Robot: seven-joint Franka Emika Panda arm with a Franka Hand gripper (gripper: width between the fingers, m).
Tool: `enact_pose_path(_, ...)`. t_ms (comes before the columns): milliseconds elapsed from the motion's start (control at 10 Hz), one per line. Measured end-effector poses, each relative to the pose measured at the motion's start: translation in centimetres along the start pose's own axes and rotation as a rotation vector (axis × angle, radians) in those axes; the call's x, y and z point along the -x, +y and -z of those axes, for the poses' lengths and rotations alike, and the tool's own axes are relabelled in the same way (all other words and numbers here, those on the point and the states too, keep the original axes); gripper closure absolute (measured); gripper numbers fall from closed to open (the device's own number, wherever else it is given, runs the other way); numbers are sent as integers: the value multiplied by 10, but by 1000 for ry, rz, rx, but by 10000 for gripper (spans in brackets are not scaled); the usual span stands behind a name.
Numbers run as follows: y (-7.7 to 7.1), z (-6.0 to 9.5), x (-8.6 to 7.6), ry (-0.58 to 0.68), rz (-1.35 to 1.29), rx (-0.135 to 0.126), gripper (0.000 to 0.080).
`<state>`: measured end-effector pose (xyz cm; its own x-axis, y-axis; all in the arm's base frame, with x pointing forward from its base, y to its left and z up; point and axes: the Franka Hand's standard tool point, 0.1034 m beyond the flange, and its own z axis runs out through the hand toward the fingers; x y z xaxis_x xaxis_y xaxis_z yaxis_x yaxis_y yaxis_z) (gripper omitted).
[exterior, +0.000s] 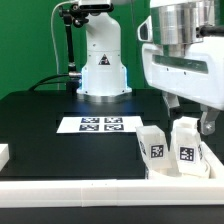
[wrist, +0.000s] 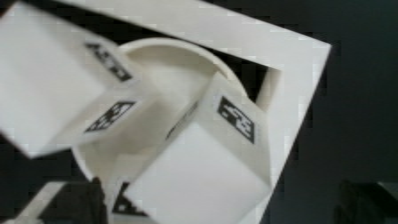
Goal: Assemble stool
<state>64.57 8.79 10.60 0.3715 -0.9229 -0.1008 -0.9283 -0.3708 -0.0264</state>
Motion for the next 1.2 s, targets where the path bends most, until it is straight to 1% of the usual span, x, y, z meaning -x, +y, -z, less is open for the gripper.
enact_pose_path(100, -1, 1, -2, 6, 79, -5, 150)
enact_pose_path(400, 0, 0, -3, 12, 299, 1, 150)
enact_pose_path(500, -1, -1, -2, 37, 458, 17, 150)
enact_pose_path(600, -3, 0, 1, 50, 605, 26, 150)
enact_pose_path(700, -6, 0, 4, 63, 751, 29, 150)
enact_pose_path(800, -13, 0, 8, 96, 871, 6, 150)
enact_pose_path(1200, -11, 0, 1, 108, 1110, 28, 150)
